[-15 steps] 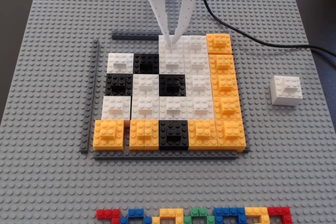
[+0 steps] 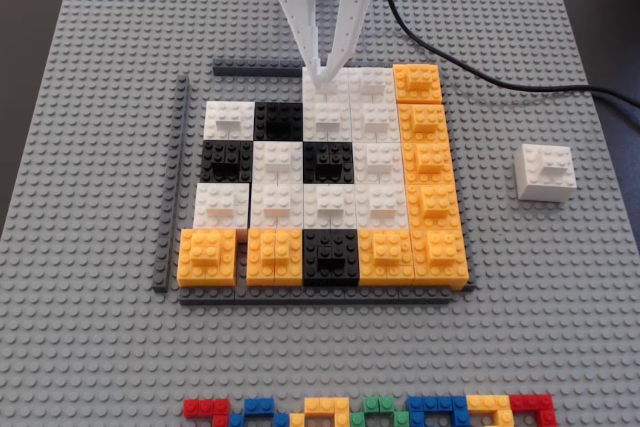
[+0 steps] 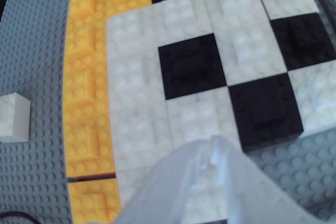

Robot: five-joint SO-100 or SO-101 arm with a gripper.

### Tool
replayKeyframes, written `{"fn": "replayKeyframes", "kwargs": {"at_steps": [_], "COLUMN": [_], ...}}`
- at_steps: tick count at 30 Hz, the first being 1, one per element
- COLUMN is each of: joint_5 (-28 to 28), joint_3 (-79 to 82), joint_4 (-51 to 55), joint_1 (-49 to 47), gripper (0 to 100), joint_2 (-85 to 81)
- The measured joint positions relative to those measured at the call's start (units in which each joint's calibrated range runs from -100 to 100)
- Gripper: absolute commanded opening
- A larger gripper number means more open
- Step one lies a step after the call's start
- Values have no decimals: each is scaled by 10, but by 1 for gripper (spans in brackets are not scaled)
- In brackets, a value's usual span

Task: Grab the cube and place it into the grid

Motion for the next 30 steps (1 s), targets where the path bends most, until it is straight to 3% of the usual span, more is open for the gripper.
{"fn": "replayKeyframes", "kwargs": {"at_steps": [18,30], "joint_5": [2,21], "joint_3": [-10,-151], "joint_4": [-5,39], "joint_1": [0,-23], "gripper": [0,0], "joint_2": [0,44]}}
